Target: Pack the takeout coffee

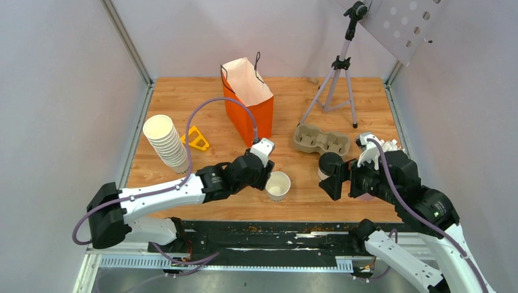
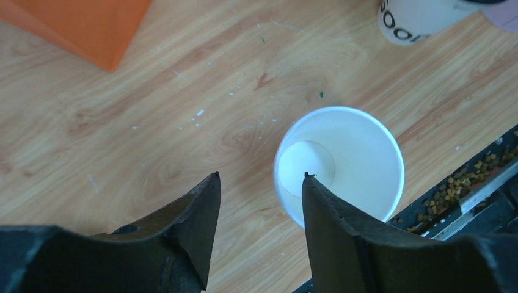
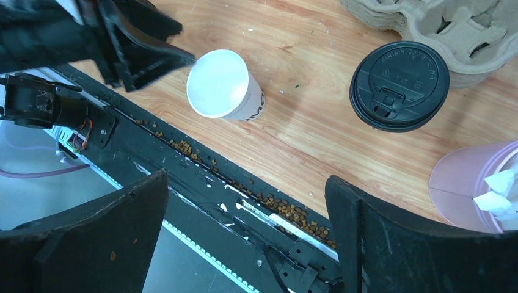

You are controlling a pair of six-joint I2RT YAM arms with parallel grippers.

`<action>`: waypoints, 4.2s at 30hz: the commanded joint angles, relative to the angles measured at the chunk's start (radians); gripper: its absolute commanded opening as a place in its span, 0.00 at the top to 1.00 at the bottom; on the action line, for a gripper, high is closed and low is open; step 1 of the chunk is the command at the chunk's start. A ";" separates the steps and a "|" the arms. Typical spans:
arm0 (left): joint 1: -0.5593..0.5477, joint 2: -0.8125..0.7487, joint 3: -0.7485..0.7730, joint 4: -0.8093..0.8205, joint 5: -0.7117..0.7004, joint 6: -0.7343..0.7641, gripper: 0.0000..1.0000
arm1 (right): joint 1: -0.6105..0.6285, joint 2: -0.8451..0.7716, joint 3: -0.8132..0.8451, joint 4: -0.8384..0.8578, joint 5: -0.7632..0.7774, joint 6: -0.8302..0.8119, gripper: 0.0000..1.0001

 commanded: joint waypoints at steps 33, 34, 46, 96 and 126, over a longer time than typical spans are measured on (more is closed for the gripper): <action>0.347 0.032 -0.120 -0.241 -0.115 -0.076 0.54 | 0.004 -0.014 -0.059 0.069 -0.019 0.075 0.00; 0.347 0.039 -0.120 -0.241 -0.114 -0.078 0.57 | 0.005 -0.014 -0.059 0.070 -0.017 0.074 0.00; 0.347 0.026 -0.133 -0.225 -0.088 -0.080 0.87 | 0.005 -0.030 -0.054 0.046 0.002 0.075 0.01; 0.444 -0.419 -0.294 -0.453 -0.310 -0.423 0.60 | 0.006 0.008 -0.051 0.072 -0.055 0.063 0.02; 0.498 -0.425 -0.191 -0.458 -0.165 -0.263 1.00 | 0.005 -0.016 -0.084 0.039 -0.059 0.071 0.02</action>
